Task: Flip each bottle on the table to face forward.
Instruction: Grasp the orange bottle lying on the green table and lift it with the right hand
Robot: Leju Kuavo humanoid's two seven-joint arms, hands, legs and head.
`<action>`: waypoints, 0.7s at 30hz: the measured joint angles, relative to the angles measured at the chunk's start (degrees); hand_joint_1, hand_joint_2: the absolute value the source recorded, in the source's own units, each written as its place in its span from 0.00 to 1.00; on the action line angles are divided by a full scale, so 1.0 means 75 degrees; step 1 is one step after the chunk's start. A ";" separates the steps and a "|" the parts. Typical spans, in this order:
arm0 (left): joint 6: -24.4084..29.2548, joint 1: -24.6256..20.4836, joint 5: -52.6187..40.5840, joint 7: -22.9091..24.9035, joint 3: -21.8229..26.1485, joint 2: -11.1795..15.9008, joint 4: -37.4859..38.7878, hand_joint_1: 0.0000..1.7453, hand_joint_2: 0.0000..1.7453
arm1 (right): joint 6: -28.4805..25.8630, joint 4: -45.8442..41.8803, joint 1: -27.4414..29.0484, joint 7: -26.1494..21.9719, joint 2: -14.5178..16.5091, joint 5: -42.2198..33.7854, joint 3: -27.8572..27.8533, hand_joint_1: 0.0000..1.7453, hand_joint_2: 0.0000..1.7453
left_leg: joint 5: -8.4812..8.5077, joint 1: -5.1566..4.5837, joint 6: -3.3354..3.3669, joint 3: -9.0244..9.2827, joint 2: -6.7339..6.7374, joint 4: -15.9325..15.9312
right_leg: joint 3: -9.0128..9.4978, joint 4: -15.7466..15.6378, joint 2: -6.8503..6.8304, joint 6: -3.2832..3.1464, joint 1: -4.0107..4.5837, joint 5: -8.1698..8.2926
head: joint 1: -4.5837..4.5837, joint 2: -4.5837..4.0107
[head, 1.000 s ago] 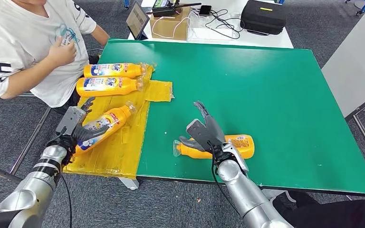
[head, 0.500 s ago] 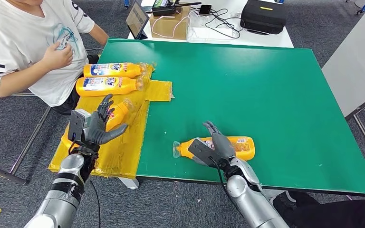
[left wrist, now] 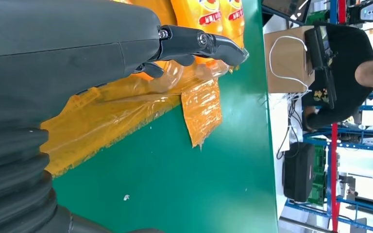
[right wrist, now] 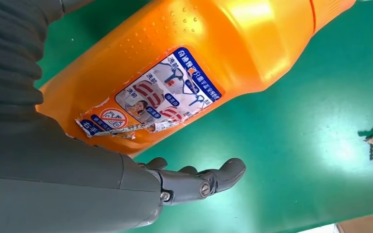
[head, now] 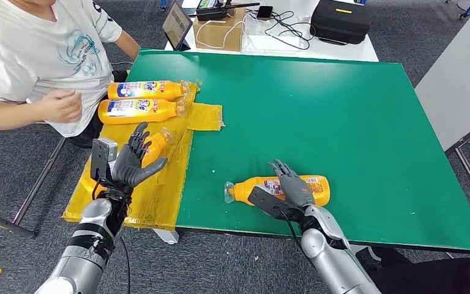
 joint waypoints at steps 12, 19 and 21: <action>-0.0525 0.0000 0.0595 0.0267 -0.0214 0.0031 0.0136 0.00 1.00 | 0.0519 0.0431 -0.0477 0.0154 -0.0295 0.0369 0.0111 0.00 1.00 | 0.0003 0.0000 0.0001 0.0002 -0.0002 0.0000 | 0.0006 0.0000 -0.0001 0.0001 0.0001 0.0001 | 0.0000 0.0000; -0.0551 -0.0010 0.0619 0.0293 -0.0289 0.0073 0.0177 0.00 1.00 | 0.0552 0.0629 -0.0624 0.0239 -0.0375 0.0495 0.0197 0.00 1.00 | 0.0003 0.0000 0.0001 0.0004 -0.0003 0.0000 | 0.0007 0.0000 -0.0001 0.0001 0.0001 0.0001 | 0.0000 0.0001; -0.0588 -0.0008 0.0626 0.0315 -0.0327 0.0090 0.0178 0.00 1.00 | 0.0551 0.0659 -0.0643 0.0321 -0.0406 0.0601 0.0227 0.00 1.00 | 0.0003 0.0000 0.0001 0.0004 -0.0004 0.0000 | 0.0007 0.0000 -0.0001 0.0001 0.0001 0.0001 | 0.0000 0.0001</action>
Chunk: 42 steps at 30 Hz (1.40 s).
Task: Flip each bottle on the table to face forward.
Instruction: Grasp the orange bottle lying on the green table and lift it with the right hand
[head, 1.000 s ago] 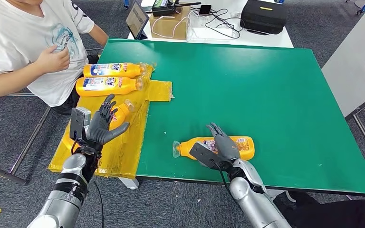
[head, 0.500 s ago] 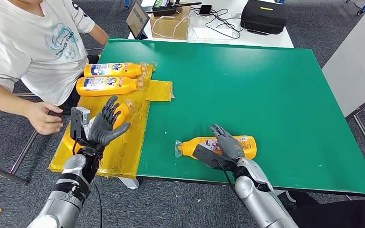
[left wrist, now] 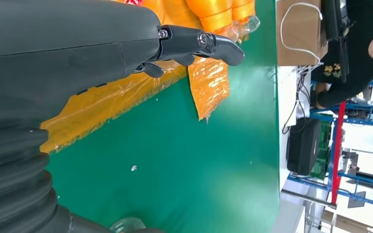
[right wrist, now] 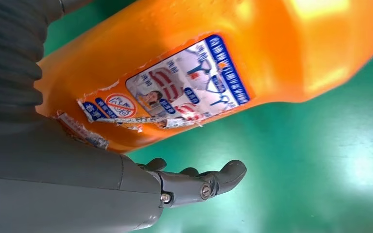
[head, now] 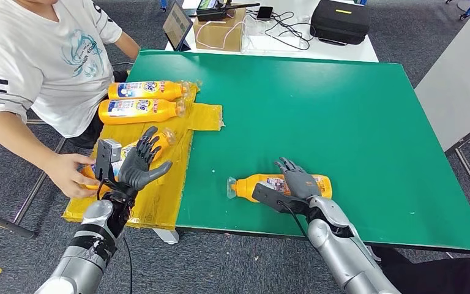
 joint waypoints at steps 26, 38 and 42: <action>-0.0135 0.0365 -0.0028 0.0051 -0.0093 0.0293 -0.0074 0.00 1.00 | 0.0311 0.0099 -0.0095 0.0660 -0.0637 0.0771 0.0070 0.98 1.00 | -0.0001 -0.0001 0.0001 0.0008 -0.0005 0.0000 | 0.0012 -0.0003 -0.0002 -0.0001 -0.0001 -0.0001 | 0.0000 -0.0001; -0.0174 0.0364 -0.0028 0.0066 -0.0093 0.0295 -0.0075 0.00 1.00 | 0.0777 0.0244 -0.0303 0.0354 -0.0805 0.0380 0.0071 1.00 1.00 | -0.0002 0.0001 0.0001 0.0022 -0.0003 0.0000 | 0.0021 -0.0005 -0.0001 -0.0001 0.0002 -0.0001 | 0.0000 -0.0001; -0.0184 0.0357 -0.0028 0.0063 -0.0093 0.0297 -0.0072 0.00 1.00 | 0.0900 0.0333 -0.0396 0.0229 -0.0828 0.0174 0.0073 1.00 1.00 | -0.0002 0.0002 0.0001 0.0023 -0.0002 0.0000 | 0.0022 -0.0005 0.0000 -0.0001 0.0002 -0.0001 | 0.0000 0.0000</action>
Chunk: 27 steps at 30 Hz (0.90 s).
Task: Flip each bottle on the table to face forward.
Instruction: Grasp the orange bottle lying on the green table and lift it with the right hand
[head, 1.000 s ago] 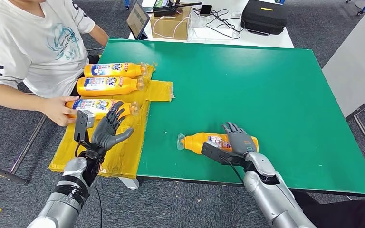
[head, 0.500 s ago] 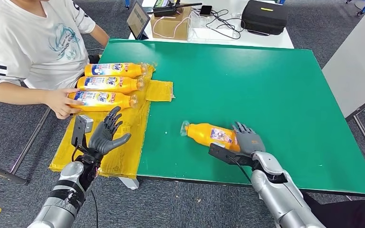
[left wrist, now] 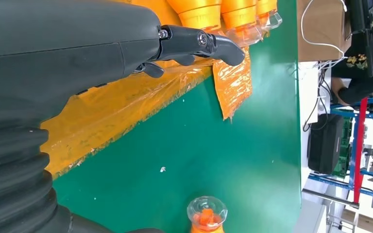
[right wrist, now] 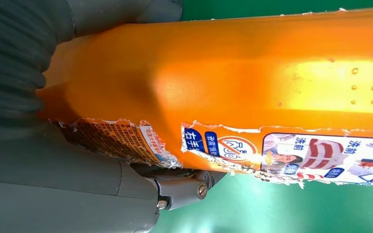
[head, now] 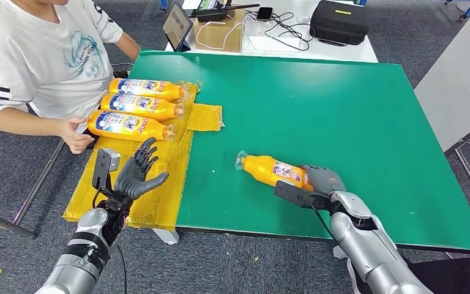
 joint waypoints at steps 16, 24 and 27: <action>0.1180 -0.0455 -0.0769 0.0060 -0.0347 -0.0107 0.0332 0.00 1.00 | -0.2327 -0.0380 0.0539 -0.1370 0.1475 -0.1968 -0.0521 1.00 1.00 | 0.0003 0.0008 -0.0008 -0.0018 0.0024 -0.0001 | -0.0032 0.0012 0.0006 -0.0003 0.0008 0.0003 | -0.0002 -0.0001; 0.0563 -0.0918 -0.0439 0.0229 -0.0672 -0.0412 0.0980 0.00 1.00 | -0.2646 -0.0697 0.0516 -0.1874 0.2391 -0.2616 -0.0618 1.00 1.00 | 0.0002 0.0002 -0.0007 -0.0029 0.0020 -0.0001 | -0.0034 0.0009 0.0005 -0.0002 0.0001 0.0002 | 0.0000 0.0000; 0.0437 -0.1017 -0.0348 0.0262 -0.0761 -0.0453 0.1107 0.00 1.00 | -0.2661 -0.0696 0.0474 -0.1911 0.2545 -0.2683 -0.0616 1.00 1.00 | 0.0001 0.0001 -0.0006 -0.0030 0.0019 -0.0001 | -0.0034 0.0008 0.0005 -0.0002 0.0001 0.0002 | 0.0000 -0.0001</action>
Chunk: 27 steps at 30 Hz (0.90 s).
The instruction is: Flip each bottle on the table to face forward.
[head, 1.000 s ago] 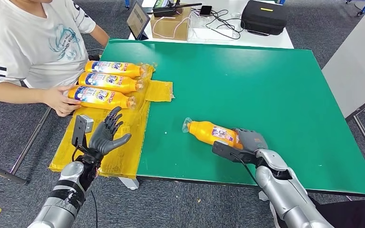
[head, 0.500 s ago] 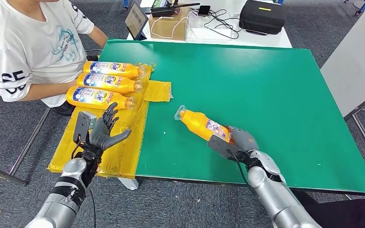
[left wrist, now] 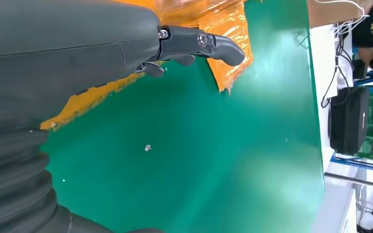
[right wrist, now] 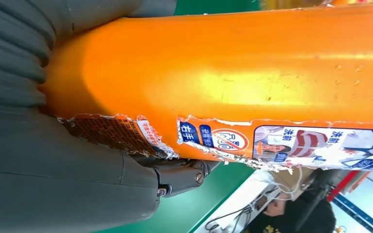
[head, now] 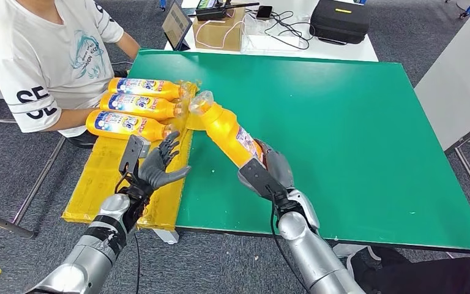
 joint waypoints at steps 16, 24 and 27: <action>-0.0991 -0.0285 0.0793 0.0207 -0.0815 -0.0280 -0.0118 0.00 1.00 | 0.0331 0.0999 -0.0495 -0.0314 0.0628 -0.0570 0.0326 1.00 1.00 | 0.0001 0.0002 -0.0001 -0.0004 0.0000 0.0000 | -0.0004 0.0002 0.0000 0.0000 0.0002 0.0000 | 0.0001 -0.0001; -0.0823 -0.0285 0.1003 0.0229 -0.1003 -0.0313 -0.0360 0.00 1.00 | 0.0594 0.1499 -0.0539 -0.0323 0.0825 -0.0503 0.0544 1.00 1.00 | 0.0001 0.0003 -0.0001 -0.0006 -0.0001 -0.0001 | -0.0005 0.0002 0.0000 0.0000 0.0003 0.0000 | -0.0001 0.0000; -0.0810 -0.0280 0.1123 0.0207 -0.1019 -0.0311 -0.0361 0.00 1.00 | 0.0654 0.1613 -0.0543 -0.0302 0.0885 -0.0428 0.0656 1.00 1.00 | 0.0001 0.0003 -0.0001 -0.0005 0.0000 -0.0001 | -0.0006 0.0002 0.0000 0.0000 0.0003 0.0000 | 0.0000 0.0000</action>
